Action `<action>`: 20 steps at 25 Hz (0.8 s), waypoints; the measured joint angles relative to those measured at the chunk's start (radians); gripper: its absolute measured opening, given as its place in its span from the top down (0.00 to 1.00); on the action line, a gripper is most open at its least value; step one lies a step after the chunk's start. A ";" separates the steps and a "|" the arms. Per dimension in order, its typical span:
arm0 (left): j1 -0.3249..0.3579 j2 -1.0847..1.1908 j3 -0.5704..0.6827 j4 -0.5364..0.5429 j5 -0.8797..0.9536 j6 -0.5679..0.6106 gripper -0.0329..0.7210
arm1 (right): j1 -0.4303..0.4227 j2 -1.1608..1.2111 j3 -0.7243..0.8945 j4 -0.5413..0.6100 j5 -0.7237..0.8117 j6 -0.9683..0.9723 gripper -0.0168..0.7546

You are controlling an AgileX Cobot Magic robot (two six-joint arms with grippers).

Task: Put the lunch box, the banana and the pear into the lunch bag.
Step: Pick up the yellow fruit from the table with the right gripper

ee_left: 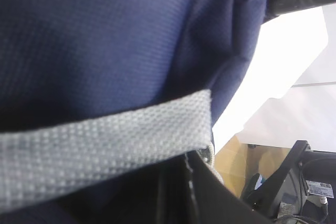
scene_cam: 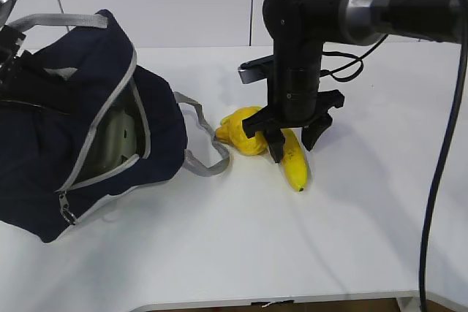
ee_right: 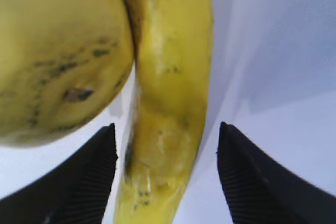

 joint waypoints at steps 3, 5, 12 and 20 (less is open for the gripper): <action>0.000 0.000 0.000 0.000 0.000 0.000 0.98 | 0.000 0.012 0.000 0.002 0.000 0.002 0.34; 0.000 0.000 0.000 0.000 0.000 0.000 0.98 | 0.000 0.012 0.000 0.002 -0.002 0.002 0.35; 0.000 0.000 0.000 0.000 0.000 -0.002 0.98 | 0.000 0.012 0.000 0.002 -0.003 0.004 0.57; 0.000 0.000 0.000 0.000 0.000 -0.002 0.98 | 0.000 0.020 -0.035 -0.006 -0.005 0.006 0.58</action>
